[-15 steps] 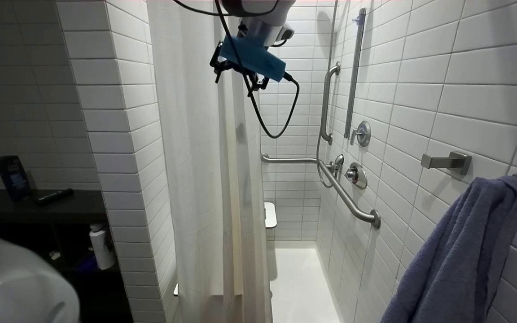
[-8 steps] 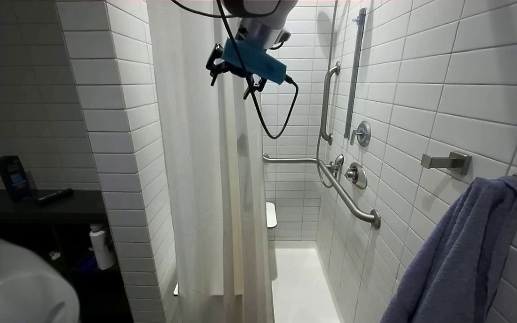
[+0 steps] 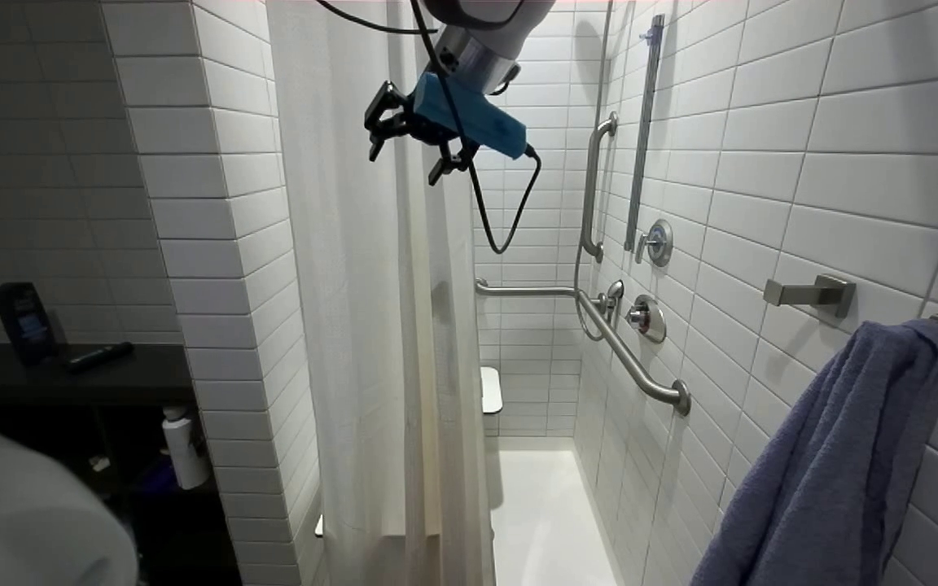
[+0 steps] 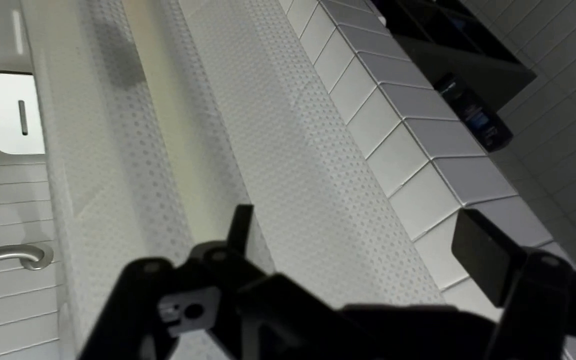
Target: Pull the shower curtain slightly to the right
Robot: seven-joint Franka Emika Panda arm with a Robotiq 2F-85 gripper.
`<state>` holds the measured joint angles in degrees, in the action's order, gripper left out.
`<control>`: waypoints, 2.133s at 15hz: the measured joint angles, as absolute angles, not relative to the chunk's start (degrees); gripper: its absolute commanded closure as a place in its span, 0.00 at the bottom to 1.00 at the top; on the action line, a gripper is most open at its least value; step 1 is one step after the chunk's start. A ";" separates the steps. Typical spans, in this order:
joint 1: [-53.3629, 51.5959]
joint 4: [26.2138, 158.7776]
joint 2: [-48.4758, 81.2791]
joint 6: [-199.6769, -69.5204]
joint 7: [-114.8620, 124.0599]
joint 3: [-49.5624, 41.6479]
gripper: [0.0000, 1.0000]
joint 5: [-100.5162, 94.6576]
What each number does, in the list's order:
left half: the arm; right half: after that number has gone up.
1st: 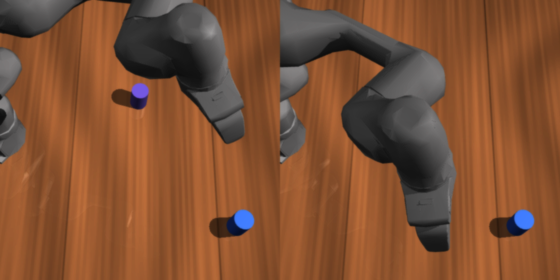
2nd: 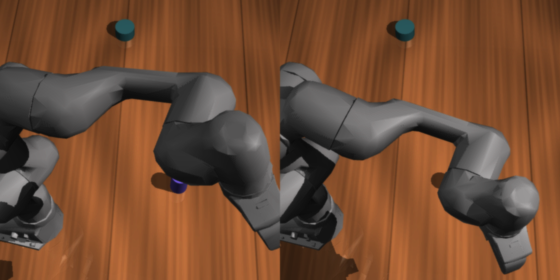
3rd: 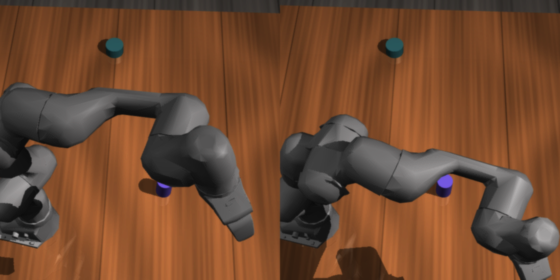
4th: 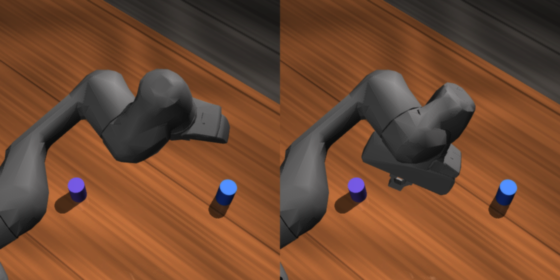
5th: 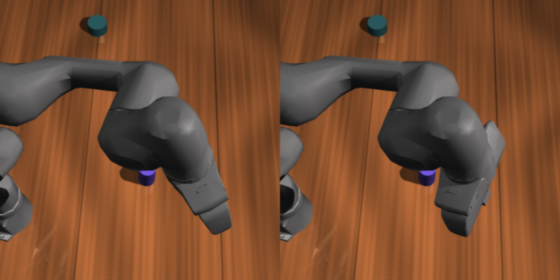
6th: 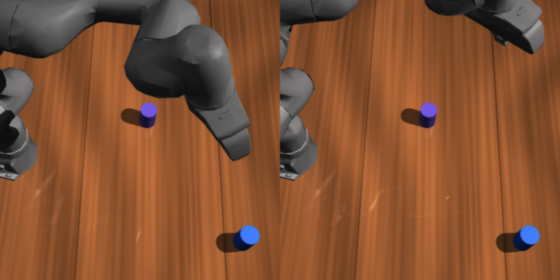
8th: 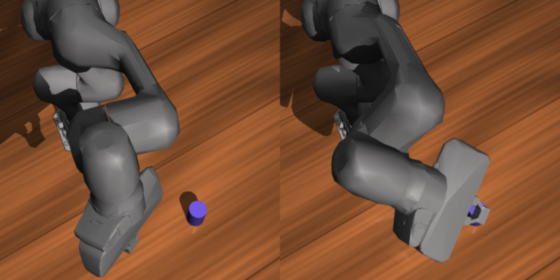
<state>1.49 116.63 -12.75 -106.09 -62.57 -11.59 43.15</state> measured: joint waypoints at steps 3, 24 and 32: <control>2.07 116.14 -12.49 -105.35 -66.03 -11.60 0.00 43.02; 2.96 115.69 -10.14 -111.23 -83.46 -11.05 0.00 49.10; 3.06 115.81 -10.04 -111.63 -85.37 -11.05 0.00 50.53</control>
